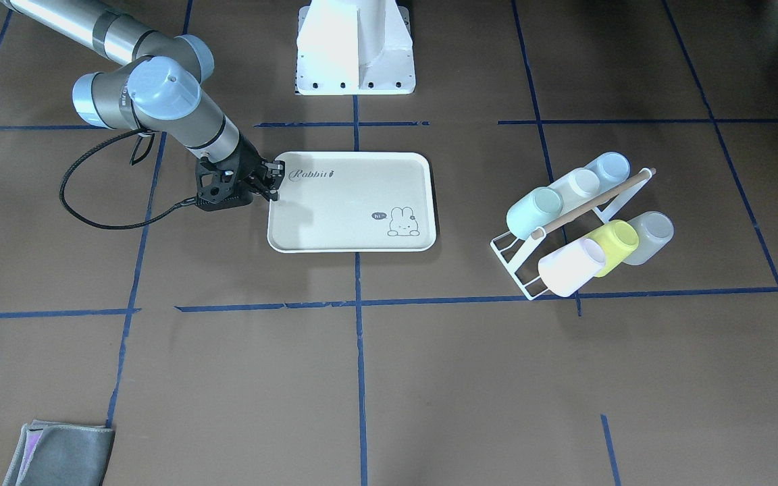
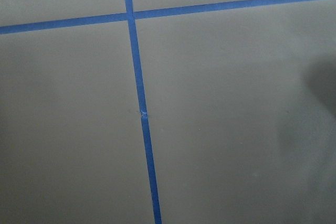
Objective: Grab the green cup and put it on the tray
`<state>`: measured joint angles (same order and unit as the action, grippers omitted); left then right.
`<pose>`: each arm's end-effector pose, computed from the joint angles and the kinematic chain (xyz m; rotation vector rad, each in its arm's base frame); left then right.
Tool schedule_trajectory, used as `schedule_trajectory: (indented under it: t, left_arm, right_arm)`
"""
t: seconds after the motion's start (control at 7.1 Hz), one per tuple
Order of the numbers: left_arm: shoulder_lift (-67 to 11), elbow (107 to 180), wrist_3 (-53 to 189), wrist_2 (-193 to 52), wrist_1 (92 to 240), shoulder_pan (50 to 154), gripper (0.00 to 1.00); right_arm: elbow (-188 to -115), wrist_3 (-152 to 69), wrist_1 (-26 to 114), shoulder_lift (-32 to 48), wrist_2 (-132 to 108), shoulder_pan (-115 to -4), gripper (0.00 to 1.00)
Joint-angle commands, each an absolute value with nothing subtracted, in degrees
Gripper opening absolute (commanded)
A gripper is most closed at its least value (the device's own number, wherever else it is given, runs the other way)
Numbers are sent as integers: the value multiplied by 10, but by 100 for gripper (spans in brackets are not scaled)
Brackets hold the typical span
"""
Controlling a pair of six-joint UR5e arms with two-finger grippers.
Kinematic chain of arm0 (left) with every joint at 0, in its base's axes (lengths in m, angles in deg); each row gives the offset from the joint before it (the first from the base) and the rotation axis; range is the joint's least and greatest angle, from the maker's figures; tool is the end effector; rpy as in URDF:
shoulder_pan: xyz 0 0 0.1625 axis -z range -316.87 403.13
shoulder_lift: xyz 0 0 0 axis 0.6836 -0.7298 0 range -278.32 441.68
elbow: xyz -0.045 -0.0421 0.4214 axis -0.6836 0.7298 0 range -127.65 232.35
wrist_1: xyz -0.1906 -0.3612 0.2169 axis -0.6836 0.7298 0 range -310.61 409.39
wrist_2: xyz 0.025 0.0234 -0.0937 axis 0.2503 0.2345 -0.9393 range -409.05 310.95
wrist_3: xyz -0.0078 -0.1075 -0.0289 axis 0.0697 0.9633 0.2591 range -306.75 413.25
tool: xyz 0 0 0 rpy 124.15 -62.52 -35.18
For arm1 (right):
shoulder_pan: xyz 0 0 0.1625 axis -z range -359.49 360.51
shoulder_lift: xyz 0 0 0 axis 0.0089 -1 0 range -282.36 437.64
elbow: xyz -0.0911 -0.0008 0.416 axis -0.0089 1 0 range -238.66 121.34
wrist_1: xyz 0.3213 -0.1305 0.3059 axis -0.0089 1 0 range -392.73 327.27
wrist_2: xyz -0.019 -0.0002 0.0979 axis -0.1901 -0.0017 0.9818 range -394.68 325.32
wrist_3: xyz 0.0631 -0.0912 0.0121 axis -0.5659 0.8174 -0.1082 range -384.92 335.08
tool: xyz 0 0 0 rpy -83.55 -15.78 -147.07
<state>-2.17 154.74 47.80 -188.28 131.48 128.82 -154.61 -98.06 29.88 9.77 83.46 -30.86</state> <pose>-0.0117 -0.4944 0.6136 -0.0188 0.8603 0.1473 -0.5459 -0.4274 0.3222 -0.0252 -1.0469 -0.0080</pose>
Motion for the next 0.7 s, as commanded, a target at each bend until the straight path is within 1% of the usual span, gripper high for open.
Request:
schedule_trajectory:
  t: [0.0,0.14,0.28,0.42,0.56]
  left_arm:
    - [-22,1548,478,-1883,1315,1288,100]
    - [-22,1548,478,-1883,1315,1288,100]
    - [-21,1547,479,-1883,1315,1288,100]
    - [-22,1541,478,-1883,1315,1287,100]
    - [-24,1540,478,-1883,1317,1287,100]
  right_arm:
    - [-1537,-980,299,106,831,-304,0]
    - [-1536,-980,302,109,831,-303,0]
    - [-1537,-981,301,109,830,-303,16]
    - [-1536,-981,302,108,830,-303,78]
    - [-1538,-982,302,108,831,-304,99]
